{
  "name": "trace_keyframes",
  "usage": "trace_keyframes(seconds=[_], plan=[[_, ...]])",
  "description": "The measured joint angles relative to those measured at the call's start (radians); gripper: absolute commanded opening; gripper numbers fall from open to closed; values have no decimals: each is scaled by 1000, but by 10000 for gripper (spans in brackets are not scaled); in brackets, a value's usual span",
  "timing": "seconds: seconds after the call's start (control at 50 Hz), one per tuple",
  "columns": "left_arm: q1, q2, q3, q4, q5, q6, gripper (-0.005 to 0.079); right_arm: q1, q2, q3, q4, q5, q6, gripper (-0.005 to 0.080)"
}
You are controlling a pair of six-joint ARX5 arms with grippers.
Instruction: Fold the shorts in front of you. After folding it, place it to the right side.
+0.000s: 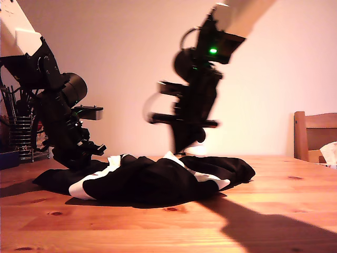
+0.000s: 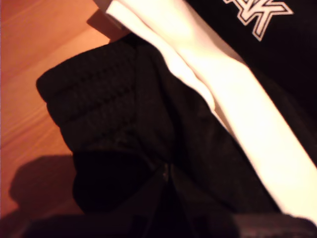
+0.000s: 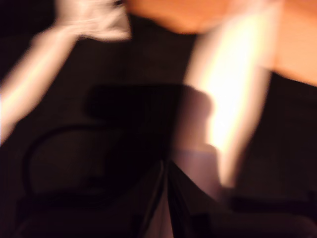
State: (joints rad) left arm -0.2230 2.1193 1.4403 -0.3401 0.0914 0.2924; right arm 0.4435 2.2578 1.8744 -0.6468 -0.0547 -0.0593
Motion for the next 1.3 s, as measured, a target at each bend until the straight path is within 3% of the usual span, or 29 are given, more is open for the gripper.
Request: trace_keyframes(seconds=[0.34,0.9,1.3], plan=[[-8,0,6,-16,-33,26,-19,-102,0,0,-22,54,-44,-13],[-8,0,10,-34,-34,41,-19,-106,17,-2,-26,14,-35,-13],[-9,-4,19,-85,-48,64,-19,-106,17,-112,47,11,-20,-13]])
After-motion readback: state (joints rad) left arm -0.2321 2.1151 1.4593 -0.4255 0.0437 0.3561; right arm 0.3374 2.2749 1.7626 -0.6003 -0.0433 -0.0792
